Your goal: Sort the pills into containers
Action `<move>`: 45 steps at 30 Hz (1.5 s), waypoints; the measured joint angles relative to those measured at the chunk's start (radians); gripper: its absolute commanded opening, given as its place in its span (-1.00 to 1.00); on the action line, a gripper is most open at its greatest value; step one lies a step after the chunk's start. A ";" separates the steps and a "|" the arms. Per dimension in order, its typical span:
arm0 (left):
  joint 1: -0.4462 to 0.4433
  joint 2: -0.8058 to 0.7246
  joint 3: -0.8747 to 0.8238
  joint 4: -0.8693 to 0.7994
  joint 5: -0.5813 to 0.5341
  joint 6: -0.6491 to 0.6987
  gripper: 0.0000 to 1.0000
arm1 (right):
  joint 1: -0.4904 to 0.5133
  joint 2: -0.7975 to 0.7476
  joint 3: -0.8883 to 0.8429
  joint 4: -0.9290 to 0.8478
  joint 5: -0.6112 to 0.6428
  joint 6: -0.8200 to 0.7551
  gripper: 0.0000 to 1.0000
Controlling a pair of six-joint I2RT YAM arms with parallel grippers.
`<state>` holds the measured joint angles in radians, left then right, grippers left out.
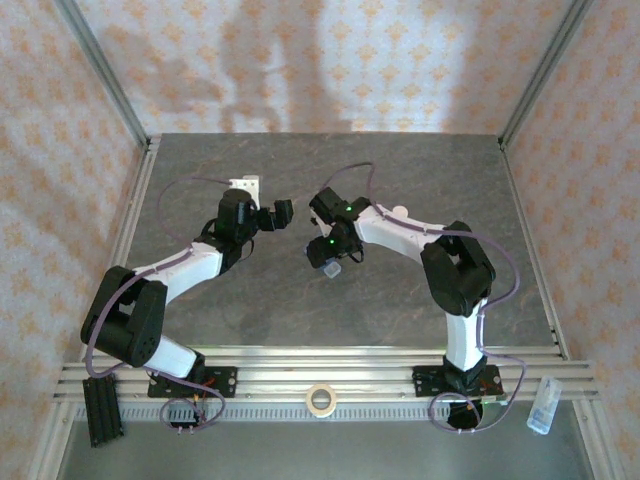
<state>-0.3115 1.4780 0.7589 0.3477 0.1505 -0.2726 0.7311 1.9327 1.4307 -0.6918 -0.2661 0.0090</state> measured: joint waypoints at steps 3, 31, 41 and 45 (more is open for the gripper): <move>0.000 0.000 0.000 0.000 0.000 0.000 1.00 | 0.010 0.001 0.000 0.000 -0.004 -0.011 0.59; 0.000 0.000 0.000 0.000 0.008 -0.018 1.00 | -0.111 0.015 -0.075 -0.001 0.139 -0.024 0.60; 0.000 0.000 0.000 0.061 0.034 -0.023 1.00 | -0.112 -0.069 -0.069 -0.004 0.083 0.032 0.57; 0.000 0.021 0.023 0.068 0.081 -0.027 1.00 | -0.118 -0.070 -0.048 0.000 0.066 0.101 0.53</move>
<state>-0.3111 1.4990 0.7815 0.4160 0.2314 -0.2993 0.6128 1.8629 1.3827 -0.6918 -0.2001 0.1101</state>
